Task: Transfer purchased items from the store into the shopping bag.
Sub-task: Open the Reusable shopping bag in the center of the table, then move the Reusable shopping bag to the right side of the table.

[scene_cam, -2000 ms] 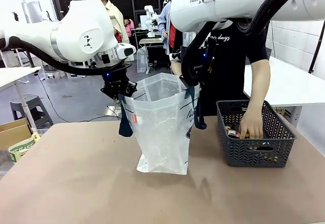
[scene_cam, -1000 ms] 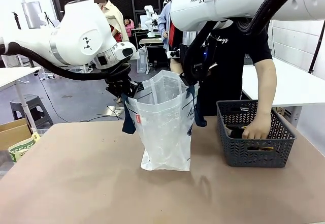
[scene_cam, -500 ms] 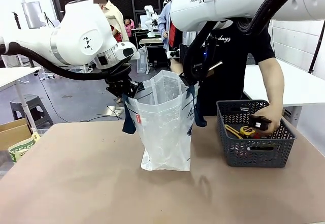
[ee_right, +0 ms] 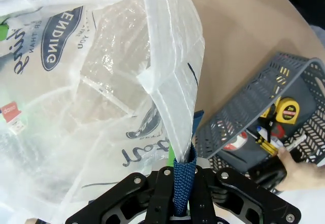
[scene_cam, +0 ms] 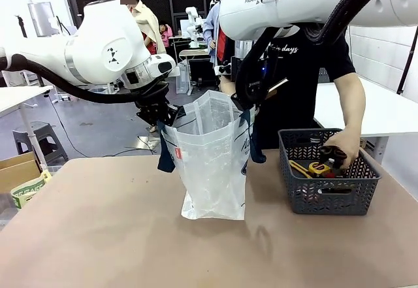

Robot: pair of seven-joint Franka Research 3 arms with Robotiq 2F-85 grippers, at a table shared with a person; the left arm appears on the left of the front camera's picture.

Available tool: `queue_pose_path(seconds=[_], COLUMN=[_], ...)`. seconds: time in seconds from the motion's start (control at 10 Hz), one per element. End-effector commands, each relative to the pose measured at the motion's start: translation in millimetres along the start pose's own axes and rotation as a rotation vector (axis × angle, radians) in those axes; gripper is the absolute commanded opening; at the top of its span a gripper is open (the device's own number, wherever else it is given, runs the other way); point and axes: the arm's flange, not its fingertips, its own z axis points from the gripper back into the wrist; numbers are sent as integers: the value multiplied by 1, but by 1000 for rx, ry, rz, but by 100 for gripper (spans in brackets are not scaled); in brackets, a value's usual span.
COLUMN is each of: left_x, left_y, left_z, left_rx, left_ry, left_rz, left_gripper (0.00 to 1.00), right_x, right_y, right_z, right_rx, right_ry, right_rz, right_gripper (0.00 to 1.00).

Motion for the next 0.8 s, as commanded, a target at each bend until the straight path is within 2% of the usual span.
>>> queue_pose_path(seconds=[0.0, 0.7], left_x=[0, 0], left_y=[1, 1], left_z=[0, 0], left_rx=[1, 1], left_ry=[-1, -1], left_rz=[2, 2], left_gripper=[0, 0], right_x=[0, 0], right_y=[0, 0], right_z=[0, 0], right_rx=[0, 0], right_ry=[1, 1], right_rz=[-2, -2], right_gripper=[0, 0])
